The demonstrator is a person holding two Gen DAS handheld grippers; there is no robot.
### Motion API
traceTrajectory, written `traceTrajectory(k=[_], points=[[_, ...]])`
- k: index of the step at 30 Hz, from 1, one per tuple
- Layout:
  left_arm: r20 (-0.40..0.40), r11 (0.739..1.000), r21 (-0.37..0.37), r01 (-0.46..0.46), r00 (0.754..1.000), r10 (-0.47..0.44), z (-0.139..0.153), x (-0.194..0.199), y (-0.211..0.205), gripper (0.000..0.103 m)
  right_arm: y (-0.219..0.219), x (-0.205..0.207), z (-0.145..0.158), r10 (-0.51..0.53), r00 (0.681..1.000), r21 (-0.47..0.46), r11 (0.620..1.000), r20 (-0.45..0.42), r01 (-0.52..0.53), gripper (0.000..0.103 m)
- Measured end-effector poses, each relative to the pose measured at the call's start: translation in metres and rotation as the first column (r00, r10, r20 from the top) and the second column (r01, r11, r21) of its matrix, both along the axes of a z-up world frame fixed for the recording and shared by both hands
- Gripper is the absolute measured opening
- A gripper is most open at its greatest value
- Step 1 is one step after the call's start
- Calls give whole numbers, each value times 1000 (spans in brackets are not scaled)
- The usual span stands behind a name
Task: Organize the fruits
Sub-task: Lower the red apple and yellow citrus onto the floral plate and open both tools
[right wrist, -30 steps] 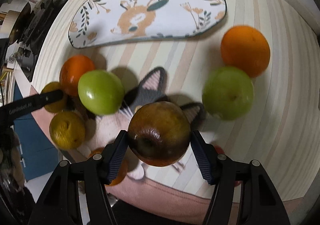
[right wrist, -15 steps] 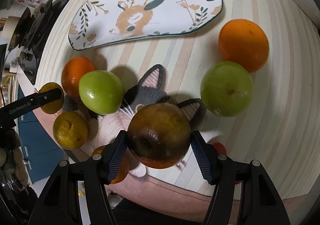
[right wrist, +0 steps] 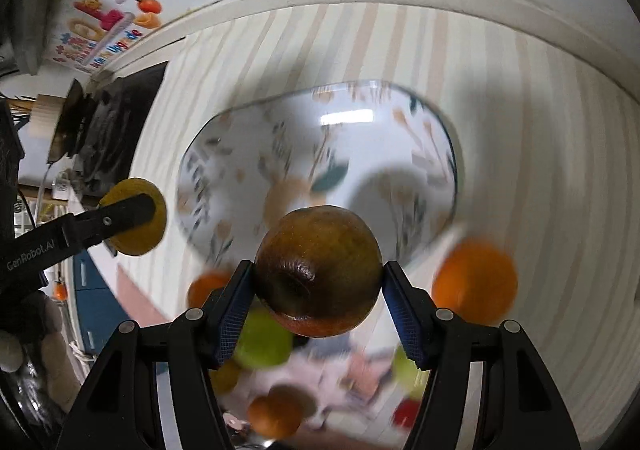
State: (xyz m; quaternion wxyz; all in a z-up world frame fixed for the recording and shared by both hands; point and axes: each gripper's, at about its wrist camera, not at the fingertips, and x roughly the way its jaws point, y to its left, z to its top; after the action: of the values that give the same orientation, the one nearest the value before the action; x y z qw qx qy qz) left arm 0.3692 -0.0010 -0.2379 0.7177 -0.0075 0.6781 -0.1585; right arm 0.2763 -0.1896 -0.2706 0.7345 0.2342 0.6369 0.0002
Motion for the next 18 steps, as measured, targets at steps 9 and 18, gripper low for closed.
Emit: traceTrajectory(k=[9,18], points=[[-175,999,-28,-30,984,24,-60,54,-47,56,-20,76,-39,54,997,-58,997,-56,-58,67],[-283,995,-73,-63,958,40,-91,64,-65,56,-27,93,-50,65,994,-35,997,-83,-68,68]])
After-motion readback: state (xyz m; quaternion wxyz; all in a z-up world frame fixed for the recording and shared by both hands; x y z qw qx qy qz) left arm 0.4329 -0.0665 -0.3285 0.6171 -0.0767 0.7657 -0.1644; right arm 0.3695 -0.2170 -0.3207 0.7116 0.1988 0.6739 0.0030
